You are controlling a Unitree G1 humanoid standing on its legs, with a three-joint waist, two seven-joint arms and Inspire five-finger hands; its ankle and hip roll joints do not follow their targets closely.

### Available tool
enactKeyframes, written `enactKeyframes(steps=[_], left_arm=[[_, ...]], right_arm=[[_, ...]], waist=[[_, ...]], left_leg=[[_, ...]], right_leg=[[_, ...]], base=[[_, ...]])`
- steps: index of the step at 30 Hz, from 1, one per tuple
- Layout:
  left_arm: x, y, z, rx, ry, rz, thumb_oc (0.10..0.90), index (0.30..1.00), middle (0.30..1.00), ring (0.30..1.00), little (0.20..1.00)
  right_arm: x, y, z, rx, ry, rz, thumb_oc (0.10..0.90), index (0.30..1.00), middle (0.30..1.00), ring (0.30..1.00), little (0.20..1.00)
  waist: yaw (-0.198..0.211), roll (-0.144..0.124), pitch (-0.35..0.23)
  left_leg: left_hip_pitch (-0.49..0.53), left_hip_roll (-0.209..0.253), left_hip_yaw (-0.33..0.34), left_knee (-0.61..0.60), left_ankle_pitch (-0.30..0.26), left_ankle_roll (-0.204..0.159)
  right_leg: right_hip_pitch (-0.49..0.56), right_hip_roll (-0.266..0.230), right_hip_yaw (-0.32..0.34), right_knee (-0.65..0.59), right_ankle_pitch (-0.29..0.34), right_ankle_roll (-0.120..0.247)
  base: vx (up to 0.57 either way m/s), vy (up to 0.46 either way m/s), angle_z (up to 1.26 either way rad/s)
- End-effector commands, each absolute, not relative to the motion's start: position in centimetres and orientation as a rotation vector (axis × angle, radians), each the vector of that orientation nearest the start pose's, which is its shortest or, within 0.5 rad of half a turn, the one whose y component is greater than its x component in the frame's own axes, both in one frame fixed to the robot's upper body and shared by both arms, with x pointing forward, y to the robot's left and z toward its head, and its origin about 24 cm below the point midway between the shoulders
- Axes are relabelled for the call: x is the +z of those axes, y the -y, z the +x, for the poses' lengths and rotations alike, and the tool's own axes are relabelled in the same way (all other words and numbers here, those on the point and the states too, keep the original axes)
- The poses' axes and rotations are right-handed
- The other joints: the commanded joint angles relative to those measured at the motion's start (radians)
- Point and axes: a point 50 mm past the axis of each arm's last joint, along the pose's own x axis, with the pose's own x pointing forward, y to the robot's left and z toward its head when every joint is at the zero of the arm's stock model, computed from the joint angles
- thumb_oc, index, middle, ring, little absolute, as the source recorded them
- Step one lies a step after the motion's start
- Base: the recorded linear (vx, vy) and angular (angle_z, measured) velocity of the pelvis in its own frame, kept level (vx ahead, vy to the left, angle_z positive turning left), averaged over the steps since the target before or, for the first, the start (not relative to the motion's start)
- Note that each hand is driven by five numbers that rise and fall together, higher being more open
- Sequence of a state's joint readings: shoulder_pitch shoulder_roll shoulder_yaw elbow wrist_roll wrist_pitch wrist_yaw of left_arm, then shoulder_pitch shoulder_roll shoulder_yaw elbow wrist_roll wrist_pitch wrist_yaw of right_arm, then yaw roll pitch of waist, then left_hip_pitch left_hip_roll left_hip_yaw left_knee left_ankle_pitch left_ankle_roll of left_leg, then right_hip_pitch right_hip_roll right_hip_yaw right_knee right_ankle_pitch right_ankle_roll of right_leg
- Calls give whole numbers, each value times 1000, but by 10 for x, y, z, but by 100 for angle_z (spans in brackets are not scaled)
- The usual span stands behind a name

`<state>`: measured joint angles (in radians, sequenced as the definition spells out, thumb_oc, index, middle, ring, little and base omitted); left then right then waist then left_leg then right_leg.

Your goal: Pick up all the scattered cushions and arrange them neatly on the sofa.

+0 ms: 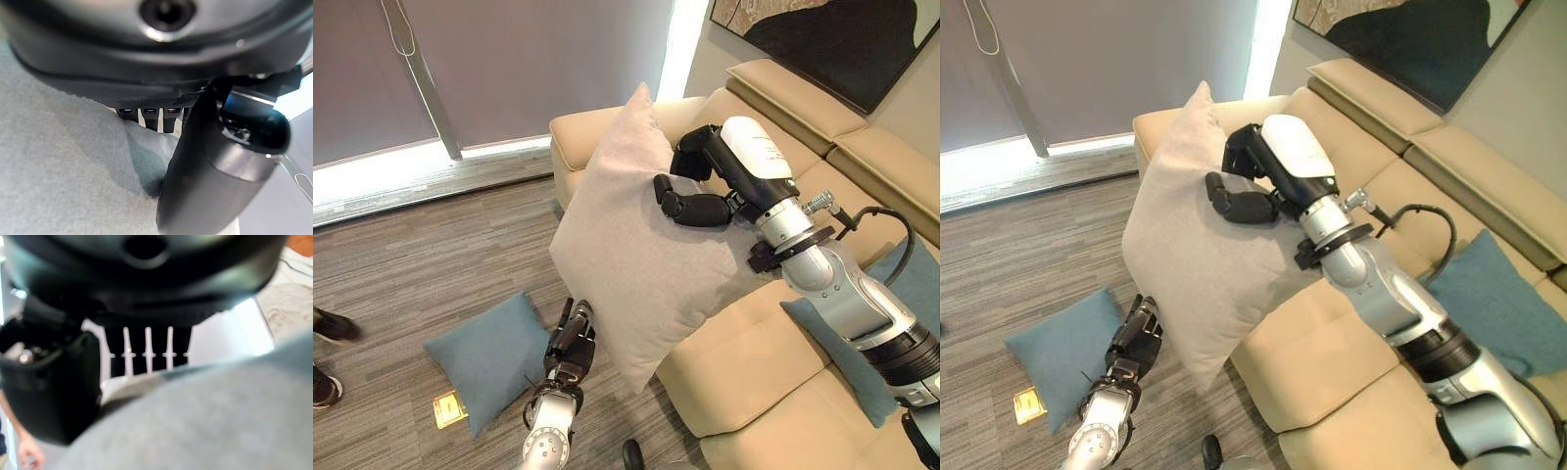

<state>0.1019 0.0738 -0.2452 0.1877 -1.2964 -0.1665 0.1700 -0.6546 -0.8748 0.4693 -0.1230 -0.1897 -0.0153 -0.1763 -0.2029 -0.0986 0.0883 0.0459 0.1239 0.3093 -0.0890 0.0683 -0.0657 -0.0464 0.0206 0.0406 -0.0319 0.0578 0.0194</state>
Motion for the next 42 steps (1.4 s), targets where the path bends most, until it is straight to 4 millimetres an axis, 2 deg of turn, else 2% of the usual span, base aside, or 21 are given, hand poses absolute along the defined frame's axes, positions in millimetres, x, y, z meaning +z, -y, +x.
enactKeyframes(steps=[1, 9, 13, 14, 16, 24, 35, 36, 37, 38, 39, 40, 41, 42], left_arm=[[18, -113, 237, -9, -152, -1164, 800, 900, 900, 900, 900], [17, -105, 237, -37, -193, -1094, 800, 900, 900, 900, 900], [4, -102, 233, -52, -267, -972, 800, 900, 900, 900, 900], [0, -102, 233, -52, -281, -947, 538, 507, 507, 507, 507], [0, -101, 234, -64, -284, -930, 400, 300, 300, 300, 300], [-17, -110, 232, -7, -335, -898, 400, 300, 300, 300, 300], [-24, -116, 232, 27, -349, -879, 414, 321, 321, 321, 321], [-25, -116, 233, 27, -350, -873, 414, 321, 321, 321, 321], [-25, -117, 233, 29, -346, -870, 417, 326, 326, 326, 326], [-25, -117, 233, 28, -347, -869, 416, 324, 324, 324, 324], [-25, -117, 233, 28, -348, -865, 416, 324, 324, 324, 324], [-26, -118, 233, 30, -349, -863, 417, 326, 326, 326, 326], [-27, -119, 232, 34, -351, -861, 422, 333, 333, 333, 333], [-29, -120, 231, 44, -358, -855, 428, 342, 342, 342, 342]], right_arm=[[292, 155, 296, -18, 991, -881, 400, 300, 300, 300, 300], [307, 143, 290, 3, 1077, -847, 400, 300, 300, 300, 300], [316, 135, 282, 14, 1143, -805, 400, 300, 300, 300, 300], [317, 134, 281, 15, 1151, -798, 400, 300, 300, 300, 300], [320, 130, 279, 26, 1174, -775, 400, 300, 300, 300, 300], [321, 123, 275, 61, 1197, -739, 400, 300, 300, 300, 300], [310, 125, 275, 75, 1169, -718, 400, 300, 300, 300, 300], [308, 125, 275, 79, 1162, -711, 420, 331, 331, 331, 331], [306, 125, 275, 79, 1154, -710, 486, 429, 429, 429, 429], [304, 126, 275, 79, 1146, -709, 587, 580, 580, 580, 580], [300, 127, 276, 80, 1130, -710, 601, 601, 601, 601, 601], [298, 127, 277, 80, 1123, -709, 676, 714, 714, 714, 714], [295, 128, 277, 81, 1111, -708, 638, 658, 658, 658, 658], [289, 130, 278, 79, 1087, -711, 627, 641, 641, 641, 641]], waist=[[23, -73, -116], [17, -64, -119], [9, -56, -122], [7, -55, -123], [2, -50, -124], [-11, -39, -127], [-19, -30, -129], [-20, -29, -129], [-21, -28, -129], [-21, -28, -129], [-21, -26, -128], [-21, -26, -129], [-20, -25, -129], [-19, -24, -129]], left_leg=[[3, -16, 8, 137, -196, 18], [3, -16, 18, 135, -191, 21], [4, -16, 26, 139, -193, 23], [4, -16, 28, 141, -194, 23], [6, -15, 33, 142, -195, 23], [13, -13, 57, 153, -203, 24], [15, -11, 61, 164, -210, 24], [15, -11, 61, 165, -211, 24], [14, -11, 61, 166, -212, 24], [13, -11, 62, 166, -211, 24], [14, -10, 62, 167, -212, 24], [13, -10, 62, 168, -213, 24], [13, -10, 62, 169, -213, 24], [13, -10, 62, 171, -215, 24]], right_leg=[[-21, -48, -68, 38, -63, 106], [-27, -45, -58, 34, -55, 107], [-29, -43, -51, 35, -54, 107], [-29, -43, -49, 35, -54, 107], [-30, -42, -45, 35, -53, 107], [-33, -38, -31, 36, -52, 108], [-31, -37, -30, 40, -56, 105], [-30, -37, -30, 40, -57, 105], [-30, -38, -30, 40, -57, 105], [-30, -39, -31, 39, -57, 105], [-29, -40, -31, 39, -57, 105], [-29, -40, -31, 40, -58, 105], [-29, -40, -31, 40, -58, 104], [-28, -41, -33, 42, -59, 104]], base=[[-41, -6, 14], [-19, 2, 0], [-12, 2, -8], [-6, 2, -6], [-4, 2, -5], [0, 1, -11], [6, -2, -8], [5, 4, -4], [5, 3, -4], [0, 0, 0], [0, 0, 0], [0, 0, 0], [0, 0, 0], [0, 0, 0]])
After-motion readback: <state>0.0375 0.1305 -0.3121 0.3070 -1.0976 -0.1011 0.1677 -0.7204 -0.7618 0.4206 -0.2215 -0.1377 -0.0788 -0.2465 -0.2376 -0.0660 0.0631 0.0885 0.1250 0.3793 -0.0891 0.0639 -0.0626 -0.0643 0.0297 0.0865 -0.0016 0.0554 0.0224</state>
